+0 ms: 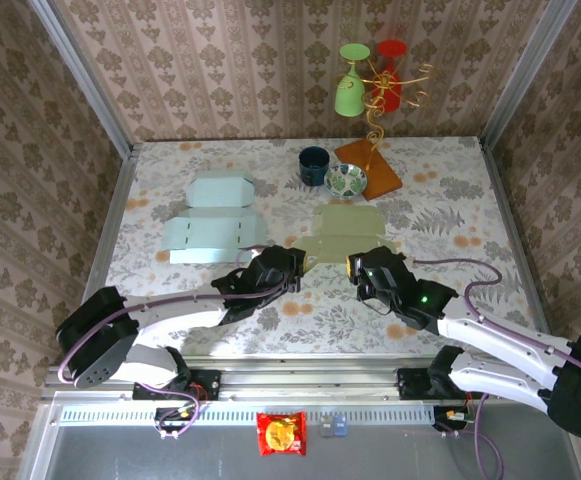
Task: Fold the paper box
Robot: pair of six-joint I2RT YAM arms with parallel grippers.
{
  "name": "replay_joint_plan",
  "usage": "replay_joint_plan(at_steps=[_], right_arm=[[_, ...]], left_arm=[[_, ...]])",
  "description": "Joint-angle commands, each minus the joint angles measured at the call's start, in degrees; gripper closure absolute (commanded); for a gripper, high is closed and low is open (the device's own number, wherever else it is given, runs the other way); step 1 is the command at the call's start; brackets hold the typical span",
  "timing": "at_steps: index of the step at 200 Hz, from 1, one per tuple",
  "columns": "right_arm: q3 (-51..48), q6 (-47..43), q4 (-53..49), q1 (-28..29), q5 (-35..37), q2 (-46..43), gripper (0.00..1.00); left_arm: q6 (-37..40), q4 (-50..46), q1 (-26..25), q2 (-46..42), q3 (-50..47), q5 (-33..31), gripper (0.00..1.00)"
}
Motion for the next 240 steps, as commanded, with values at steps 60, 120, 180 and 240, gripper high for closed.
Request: replay_joint_plan(at_steps=[60,120,180,240], right_arm=[[15.7,-8.9,-18.4,-8.5,-5.6,-0.1,1.00],[39.9,-13.6,-46.9,-12.4,-14.2,5.6,1.00],[51.5,-15.8,-60.9,-15.6,-25.1,9.3,1.00],[38.8,-25.2,-28.0,-20.5,-33.8,20.5,1.00]], left_arm=[[12.9,-20.5,3.5,-14.4,3.6,5.2,0.31],[33.0,-42.8,14.3,-27.1,9.3,6.7,0.26],[40.9,-49.0,22.9,-24.9,14.8,14.9,0.35],[53.0,-47.9,27.3,-16.1,17.3,24.4,0.45]])
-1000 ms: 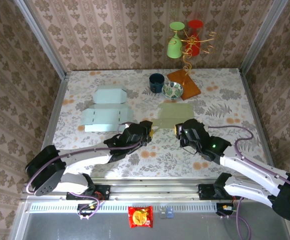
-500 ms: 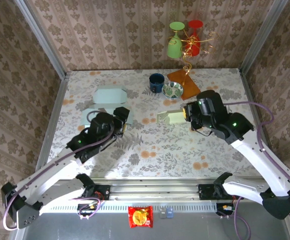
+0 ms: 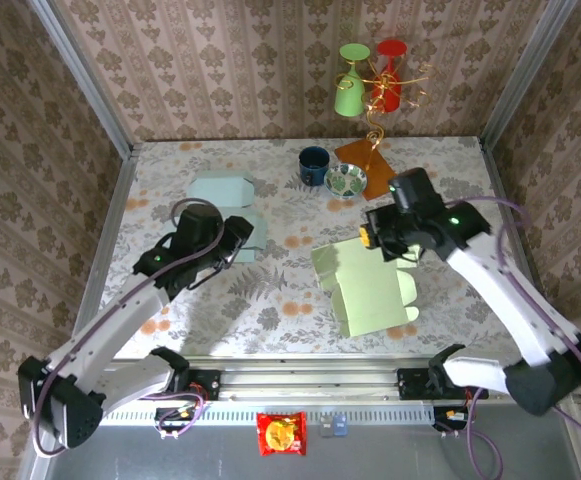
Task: Fold the paper box
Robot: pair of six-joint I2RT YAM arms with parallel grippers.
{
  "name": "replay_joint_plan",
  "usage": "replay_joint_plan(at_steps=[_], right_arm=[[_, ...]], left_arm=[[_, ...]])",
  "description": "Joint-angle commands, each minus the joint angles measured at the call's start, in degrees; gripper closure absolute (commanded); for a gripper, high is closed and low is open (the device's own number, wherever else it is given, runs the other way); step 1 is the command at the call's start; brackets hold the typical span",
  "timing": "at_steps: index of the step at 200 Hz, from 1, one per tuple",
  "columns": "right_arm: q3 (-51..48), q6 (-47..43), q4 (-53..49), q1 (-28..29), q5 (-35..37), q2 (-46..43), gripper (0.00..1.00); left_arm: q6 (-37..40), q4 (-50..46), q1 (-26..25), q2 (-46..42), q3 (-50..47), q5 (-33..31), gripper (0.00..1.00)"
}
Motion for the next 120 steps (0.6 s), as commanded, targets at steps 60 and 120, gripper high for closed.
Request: replay_joint_plan(at_steps=[60,120], right_arm=[[-5.9,-19.2,33.4,-3.9,-11.0,13.3,1.00],[-13.4,-26.8,47.0,-6.1,-16.4,17.5,1.00]], left_arm=[[20.9,1.4,3.6,4.2,-1.9,5.9,0.64],[30.9,8.1,4.5,6.7,-7.2,7.3,0.73]])
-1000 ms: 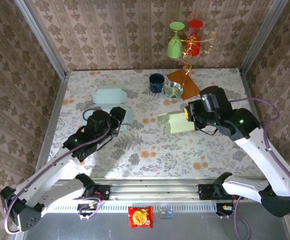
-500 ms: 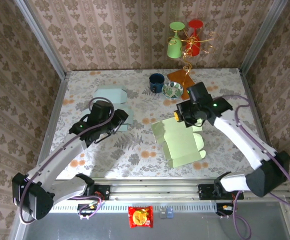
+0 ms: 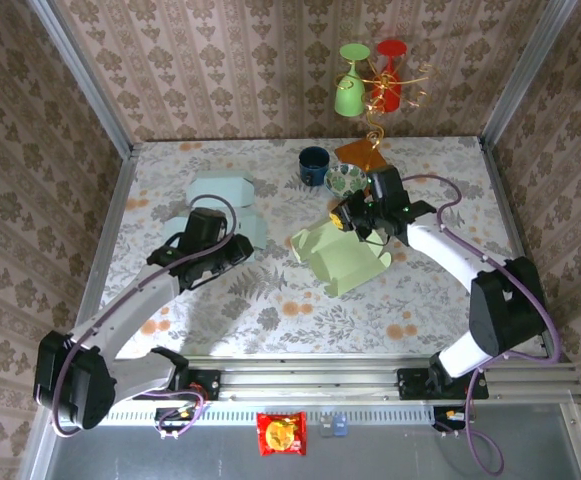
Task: Fold the paper box
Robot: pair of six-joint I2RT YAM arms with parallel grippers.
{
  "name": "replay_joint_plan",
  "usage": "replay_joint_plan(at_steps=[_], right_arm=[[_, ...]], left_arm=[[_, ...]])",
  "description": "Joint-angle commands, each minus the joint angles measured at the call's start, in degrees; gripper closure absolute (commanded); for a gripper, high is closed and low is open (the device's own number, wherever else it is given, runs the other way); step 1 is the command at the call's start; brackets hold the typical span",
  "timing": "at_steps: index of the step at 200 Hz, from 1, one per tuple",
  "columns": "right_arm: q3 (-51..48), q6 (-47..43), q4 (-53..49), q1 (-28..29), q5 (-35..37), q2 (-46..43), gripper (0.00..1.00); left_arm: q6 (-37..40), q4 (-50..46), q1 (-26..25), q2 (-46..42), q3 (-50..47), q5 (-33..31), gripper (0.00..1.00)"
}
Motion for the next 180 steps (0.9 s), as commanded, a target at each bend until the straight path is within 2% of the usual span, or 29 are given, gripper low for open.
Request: replay_joint_plan(at_steps=[1,89,138,180], right_arm=[[-1.7,-5.8,8.2,-0.6,-3.5,0.7,1.00],[-7.8,-9.7,15.0,-2.8,-5.6,5.2,1.00],[-8.9,-9.2,20.5,-4.3,-7.5,8.0,1.00],[-10.4,-8.0,22.1,-5.2,-8.4,7.4,1.00]], left_arm=[[7.4,3.9,0.4,1.0,-1.2,1.2,0.73],[17.6,13.6,0.4,7.9,-4.7,1.4,0.72],[21.5,19.6,0.3,12.9,-4.3,4.6,0.67],[29.0,28.3,0.3,16.8,-4.3,7.9,0.62]])
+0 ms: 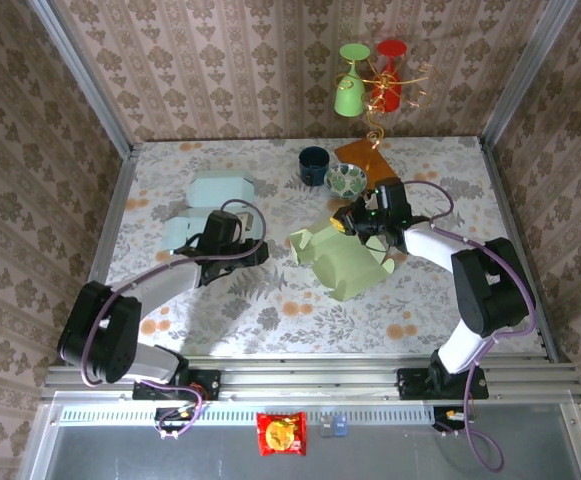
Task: Fold the paper box
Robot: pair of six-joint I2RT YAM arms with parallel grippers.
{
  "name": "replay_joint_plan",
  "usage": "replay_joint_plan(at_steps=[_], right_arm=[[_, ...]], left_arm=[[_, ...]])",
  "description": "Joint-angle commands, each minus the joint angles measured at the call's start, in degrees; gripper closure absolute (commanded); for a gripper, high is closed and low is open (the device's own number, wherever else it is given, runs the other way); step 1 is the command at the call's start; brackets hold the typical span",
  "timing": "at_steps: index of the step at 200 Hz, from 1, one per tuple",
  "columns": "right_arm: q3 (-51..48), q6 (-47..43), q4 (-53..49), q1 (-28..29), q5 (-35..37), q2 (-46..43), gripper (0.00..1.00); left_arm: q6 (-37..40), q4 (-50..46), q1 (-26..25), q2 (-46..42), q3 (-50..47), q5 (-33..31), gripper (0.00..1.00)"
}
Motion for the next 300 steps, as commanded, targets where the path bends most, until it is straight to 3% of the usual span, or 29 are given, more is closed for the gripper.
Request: replay_joint_plan(at_steps=[1,57,114,300], right_arm=[[-1.5,-0.8,0.5,-0.7,-0.6,0.7,1.00],[-1.5,2.4,1.0,-1.2,-1.6,0.7,1.00],[-1.1,3.3,1.2,-1.4,-2.1,1.6,1.00],[-3.9,5.5,8.6,-1.7,-1.2,2.4,1.00]], left_arm=[[6.9,7.3,0.3,2.2,0.1,3.3,0.62],[17.1,13.5,-0.9,11.9,4.0,8.5,0.57],[24.4,16.8,-4.2,15.7,6.1,11.3,0.54],[24.9,20.1,-11.0,18.9,8.7,7.8,0.67]])
